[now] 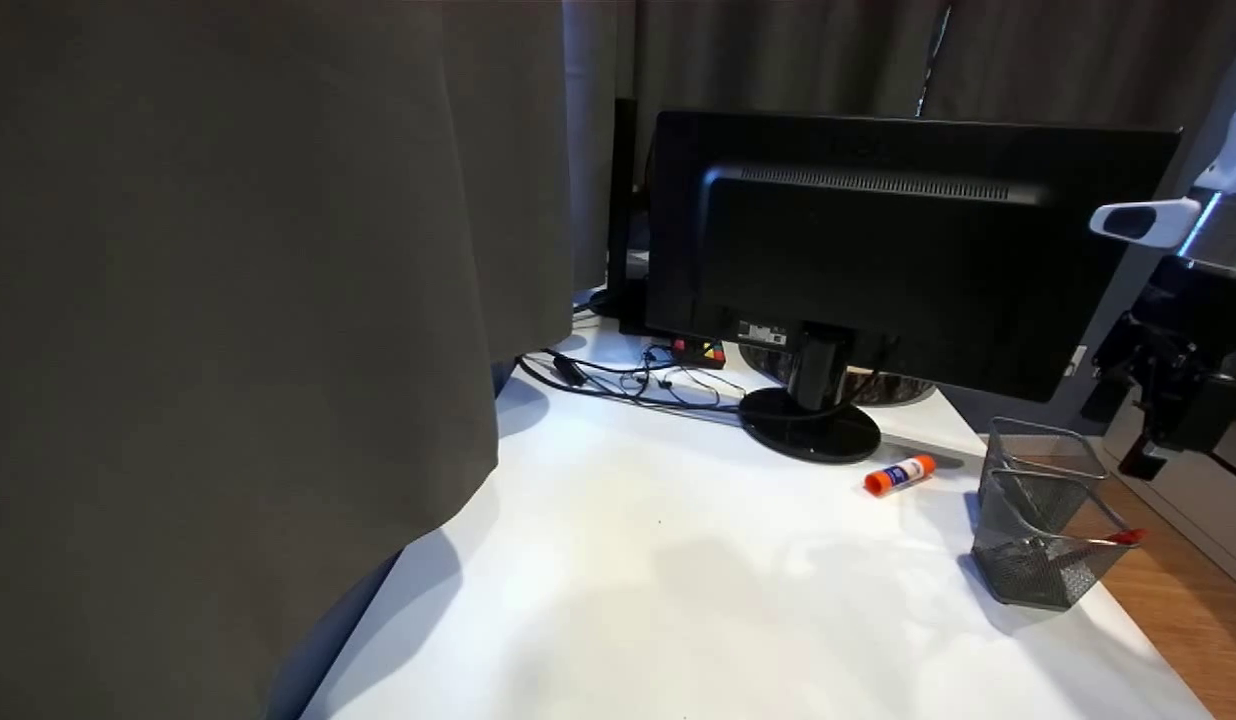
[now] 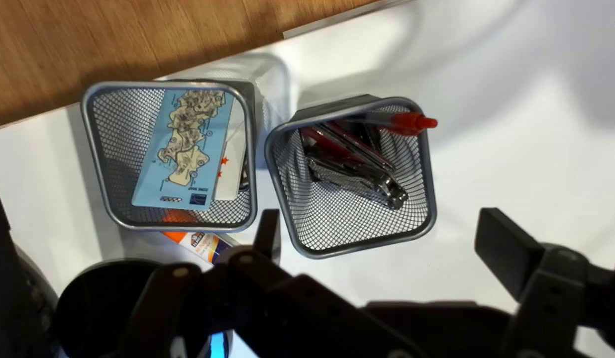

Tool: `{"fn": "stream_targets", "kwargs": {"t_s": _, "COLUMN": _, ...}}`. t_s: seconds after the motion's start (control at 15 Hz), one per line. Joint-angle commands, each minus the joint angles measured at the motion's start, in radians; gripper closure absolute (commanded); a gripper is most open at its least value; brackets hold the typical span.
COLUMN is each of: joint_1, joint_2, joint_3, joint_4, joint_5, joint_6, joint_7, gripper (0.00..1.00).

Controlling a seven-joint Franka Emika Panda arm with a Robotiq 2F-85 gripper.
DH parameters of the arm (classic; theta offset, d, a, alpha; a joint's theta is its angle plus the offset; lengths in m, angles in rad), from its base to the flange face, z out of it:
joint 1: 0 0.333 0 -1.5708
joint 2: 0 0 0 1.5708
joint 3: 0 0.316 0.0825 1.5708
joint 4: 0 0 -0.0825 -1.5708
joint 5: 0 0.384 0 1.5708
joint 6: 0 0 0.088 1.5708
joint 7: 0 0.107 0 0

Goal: Pour the content of the bin onto the table

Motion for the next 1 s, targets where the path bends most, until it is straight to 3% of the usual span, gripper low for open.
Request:
{"fn": "stream_targets", "kwargs": {"t_s": 0.0, "joint_1": -0.032, "joint_2": 0.009, "joint_3": 0.034, "joint_4": 0.01, "joint_5": -0.008, "joint_6": -0.003, "joint_7": 0.001, "gripper": 0.0}}
{"fn": "stream_targets", "kwargs": {"t_s": 0.13, "joint_1": -0.041, "joint_2": 0.029, "joint_3": 0.058, "joint_4": 0.017, "joint_5": 0.051, "joint_6": 0.045, "joint_7": -0.054, "gripper": 0.0}}
{"fn": "stream_targets", "kwargs": {"t_s": 0.27, "joint_1": -0.046, "joint_2": 0.083, "joint_3": 0.066, "joint_4": 0.041, "joint_5": 0.016, "joint_6": 0.125, "joint_7": -0.053, "gripper": 0.0}}
{"fn": "stream_targets", "kwargs": {"t_s": 0.4, "joint_1": -0.075, "joint_2": 0.142, "joint_3": 0.098, "joint_4": 0.073, "joint_5": 0.017, "joint_6": 0.195, "joint_7": -0.161, "gripper": 0.0}}
{"fn": "stream_targets", "kwargs": {"t_s": 0.67, "joint_1": -0.169, "joint_2": 0.218, "joint_3": 0.195, "joint_4": 0.132, "joint_5": 0.056, "joint_6": 0.18, "joint_7": -0.349, "gripper": 0.0}}
{"fn": "stream_targets", "kwargs": {"t_s": 0.93, "joint_1": -0.217, "joint_2": 0.285, "joint_3": 0.217, "joint_4": 0.177, "joint_5": 0.038, "joint_6": 0.201, "joint_7": -0.409, "gripper": 0.0}}
